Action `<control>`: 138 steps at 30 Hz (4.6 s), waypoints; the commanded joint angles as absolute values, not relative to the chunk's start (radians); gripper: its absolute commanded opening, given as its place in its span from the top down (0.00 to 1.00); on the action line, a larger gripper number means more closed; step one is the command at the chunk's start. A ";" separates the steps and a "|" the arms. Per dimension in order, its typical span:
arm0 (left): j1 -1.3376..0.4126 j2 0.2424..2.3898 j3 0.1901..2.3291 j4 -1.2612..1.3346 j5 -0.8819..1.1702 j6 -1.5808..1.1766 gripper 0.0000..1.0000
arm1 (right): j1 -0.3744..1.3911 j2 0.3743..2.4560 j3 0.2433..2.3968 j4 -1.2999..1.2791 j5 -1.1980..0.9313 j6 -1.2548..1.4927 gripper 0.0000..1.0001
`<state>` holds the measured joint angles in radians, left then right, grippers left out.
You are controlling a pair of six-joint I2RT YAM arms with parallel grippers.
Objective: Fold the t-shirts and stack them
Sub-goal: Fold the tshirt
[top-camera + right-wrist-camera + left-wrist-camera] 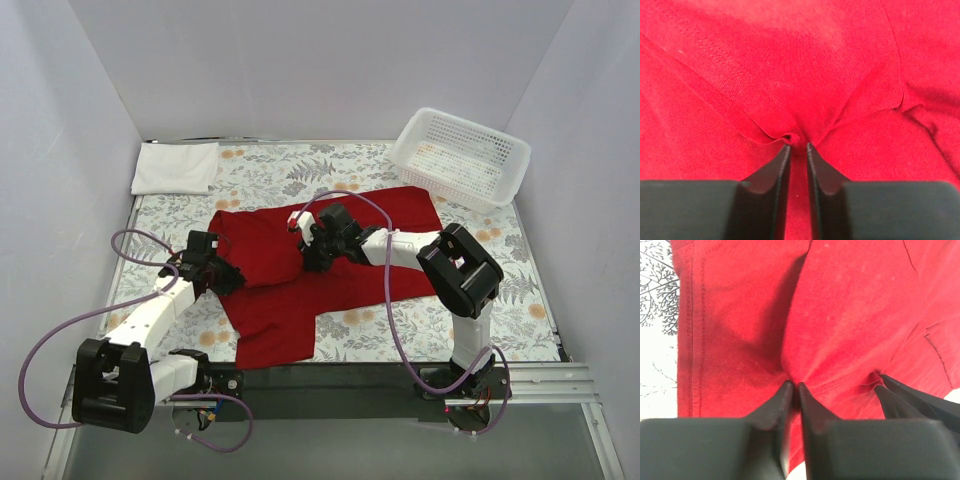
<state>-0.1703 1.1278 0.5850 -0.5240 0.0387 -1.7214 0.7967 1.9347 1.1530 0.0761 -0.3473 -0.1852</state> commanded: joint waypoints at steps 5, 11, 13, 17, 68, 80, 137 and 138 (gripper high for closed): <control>-0.176 1.057 0.653 -0.577 -0.067 -1.707 0.54 | 0.750 1.821 1.137 0.057 -0.299 -0.140 0.55; -0.147 1.129 0.791 -0.539 -0.268 -1.595 0.50 | 0.585 1.677 1.032 0.055 -0.190 -0.042 0.47; -0.114 1.195 0.811 -0.476 -0.276 -1.560 0.50 | 0.505 1.642 1.013 0.054 -0.144 -0.012 0.46; -0.084 1.356 0.882 -0.385 -0.276 -1.525 0.50 | 0.371 1.623 0.993 0.052 -0.129 0.081 0.47; -0.031 1.703 1.135 -0.337 -0.393 -1.362 0.53 | -0.002 1.592 0.862 0.127 -0.169 0.324 0.52; -0.150 1.447 1.002 -0.380 -0.341 -1.351 0.48 | 0.146 1.792 1.060 0.132 -0.120 0.250 0.62; -0.109 2.009 1.273 -0.357 -0.330 -1.379 0.76 | -0.141 1.712 0.830 0.101 -0.064 0.488 0.64; -0.107 2.010 1.270 -0.357 -0.328 -1.381 0.77 | -0.144 1.706 0.830 0.101 -0.063 0.489 0.64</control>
